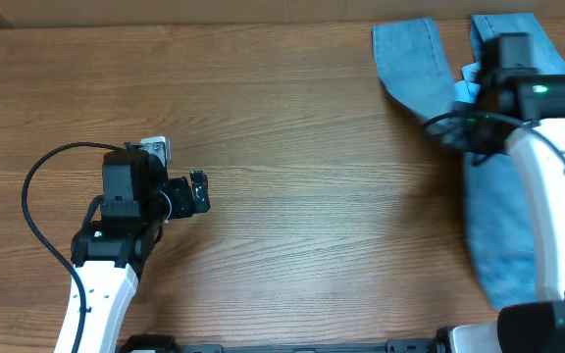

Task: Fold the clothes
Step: 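Drag the jeans with the right gripper onto the table center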

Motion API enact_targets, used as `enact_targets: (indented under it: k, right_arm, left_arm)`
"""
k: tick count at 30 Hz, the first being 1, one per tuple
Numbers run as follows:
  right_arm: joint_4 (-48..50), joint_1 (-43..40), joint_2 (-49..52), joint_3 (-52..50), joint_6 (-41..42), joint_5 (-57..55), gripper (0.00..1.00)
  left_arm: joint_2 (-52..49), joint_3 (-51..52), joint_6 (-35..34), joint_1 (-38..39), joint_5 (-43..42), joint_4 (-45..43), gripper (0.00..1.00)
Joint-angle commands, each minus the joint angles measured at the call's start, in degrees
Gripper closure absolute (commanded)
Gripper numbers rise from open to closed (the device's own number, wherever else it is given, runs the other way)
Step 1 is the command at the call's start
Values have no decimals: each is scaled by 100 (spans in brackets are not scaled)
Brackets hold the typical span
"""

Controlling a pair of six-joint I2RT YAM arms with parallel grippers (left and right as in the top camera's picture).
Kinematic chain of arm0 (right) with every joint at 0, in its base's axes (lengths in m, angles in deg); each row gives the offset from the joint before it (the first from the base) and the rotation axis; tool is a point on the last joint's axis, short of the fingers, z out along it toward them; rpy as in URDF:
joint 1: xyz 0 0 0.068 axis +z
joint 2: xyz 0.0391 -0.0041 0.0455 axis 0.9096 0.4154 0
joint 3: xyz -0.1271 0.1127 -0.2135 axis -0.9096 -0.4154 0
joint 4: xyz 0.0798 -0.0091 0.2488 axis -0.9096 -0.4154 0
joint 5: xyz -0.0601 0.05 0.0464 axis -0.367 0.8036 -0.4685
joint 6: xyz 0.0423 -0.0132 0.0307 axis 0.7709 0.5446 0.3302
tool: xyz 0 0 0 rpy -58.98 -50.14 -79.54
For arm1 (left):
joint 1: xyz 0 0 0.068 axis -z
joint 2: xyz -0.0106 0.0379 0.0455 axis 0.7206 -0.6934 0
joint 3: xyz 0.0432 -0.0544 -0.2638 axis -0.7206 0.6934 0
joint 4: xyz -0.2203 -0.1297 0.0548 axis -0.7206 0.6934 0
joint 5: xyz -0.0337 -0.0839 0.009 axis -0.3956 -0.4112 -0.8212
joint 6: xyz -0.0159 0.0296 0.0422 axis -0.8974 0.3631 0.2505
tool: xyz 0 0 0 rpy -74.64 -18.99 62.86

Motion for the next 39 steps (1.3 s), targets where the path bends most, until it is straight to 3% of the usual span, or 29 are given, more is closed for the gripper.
enact_targets:
  k: [1, 8, 13, 15, 16, 18, 21, 23, 27, 33, 39]
  right_arm:
    - [109, 938, -46, 179, -160, 992, 96]
    - [1123, 2562, 26, 177, -190, 1362, 96]
    - [1762, 3086, 225, 173, -190, 1357, 94]
    - [1967, 3106, 321, 173, -190, 1357, 89]
    - [2063, 3106, 369, 173, -190, 1355, 78]
    - [2203, 3049, 437, 173, -190, 1222, 60]
    - [2267, 2896, 448, 175, -26, 802, 46]
    - [2205, 2691, 404, 179, 302, 516, 43]
    - [1945, 2197, 284, 179, 446, 501, 41]
    - [1390, 1381, 221, 179, 553, 501, 40]
    - [1029, 656, 221, 179, 721, 557, 39]
  left_arm:
    - [-22, -127, -59, -46, -39, -24, 0]
    - [-24, -127, -59, -46, -39, -26, 0]
    - [-24, -127, -59, -46, -42, -44, 0]
    - [-24, -127, -59, -46, -42, -44, 0]
    - [-24, -127, -59, -46, -42, -46, 0]
    - [-24, -127, -61, -46, -61, -44, 0]
    - [-24, -127, -149, -46, -232, -13, 0]
    - [-24, -127, -273, -46, -487, 48, 0]
    - [-50, -122, -444, -31, -1091, 184, 0]
    - [-308, -116, -1346, 376, -1655, 754, 0]
    - [-942, -116, -2710, 1130, -2479, 999, 0]
